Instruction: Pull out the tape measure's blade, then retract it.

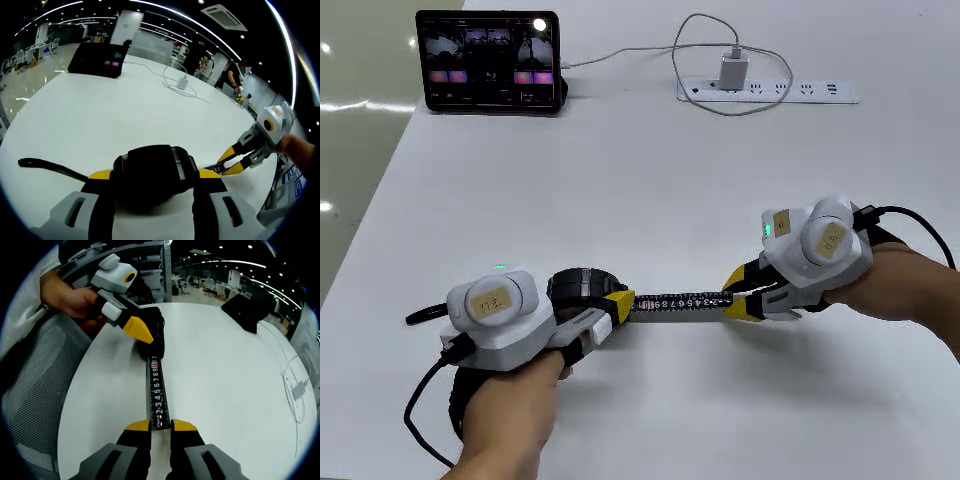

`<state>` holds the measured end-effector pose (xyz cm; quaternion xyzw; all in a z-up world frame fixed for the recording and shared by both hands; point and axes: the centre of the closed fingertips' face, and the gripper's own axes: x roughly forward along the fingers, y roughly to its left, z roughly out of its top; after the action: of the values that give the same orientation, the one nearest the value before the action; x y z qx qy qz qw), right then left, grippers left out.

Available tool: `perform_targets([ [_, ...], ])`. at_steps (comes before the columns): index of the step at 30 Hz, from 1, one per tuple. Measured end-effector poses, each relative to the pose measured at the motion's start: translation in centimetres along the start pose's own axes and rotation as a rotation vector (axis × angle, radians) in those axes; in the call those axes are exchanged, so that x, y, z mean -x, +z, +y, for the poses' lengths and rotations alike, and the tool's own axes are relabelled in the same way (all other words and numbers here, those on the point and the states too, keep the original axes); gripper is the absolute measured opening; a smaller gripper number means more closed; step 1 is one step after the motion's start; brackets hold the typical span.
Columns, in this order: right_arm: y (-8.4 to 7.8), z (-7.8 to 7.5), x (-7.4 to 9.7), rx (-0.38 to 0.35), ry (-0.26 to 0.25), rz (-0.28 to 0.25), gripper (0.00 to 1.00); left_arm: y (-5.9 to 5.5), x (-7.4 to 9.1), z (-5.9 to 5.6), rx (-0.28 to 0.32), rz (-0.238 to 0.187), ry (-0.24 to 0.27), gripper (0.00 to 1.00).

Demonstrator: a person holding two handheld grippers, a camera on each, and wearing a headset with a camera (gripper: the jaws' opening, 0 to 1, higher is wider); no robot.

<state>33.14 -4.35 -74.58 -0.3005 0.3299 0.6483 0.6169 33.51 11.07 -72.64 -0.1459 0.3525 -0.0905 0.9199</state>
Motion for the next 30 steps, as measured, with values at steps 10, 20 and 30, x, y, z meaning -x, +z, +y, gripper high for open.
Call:
perform_targets([
  [10,1.6,0.2,-1.4,0.008,0.015,-0.027,0.10,0.0,0.0,0.0,0.003,0.004,-0.004,0.58],
  [20,3.1,0.4,-2.6,0.021,0.031,-0.050,0.10,0.0,0.0,0.0,0.008,0.005,-0.008,0.58],
  [30,4.3,0.5,-3.6,0.024,0.043,-0.075,0.10,0.0,0.0,0.0,0.010,0.006,-0.012,0.58],
])
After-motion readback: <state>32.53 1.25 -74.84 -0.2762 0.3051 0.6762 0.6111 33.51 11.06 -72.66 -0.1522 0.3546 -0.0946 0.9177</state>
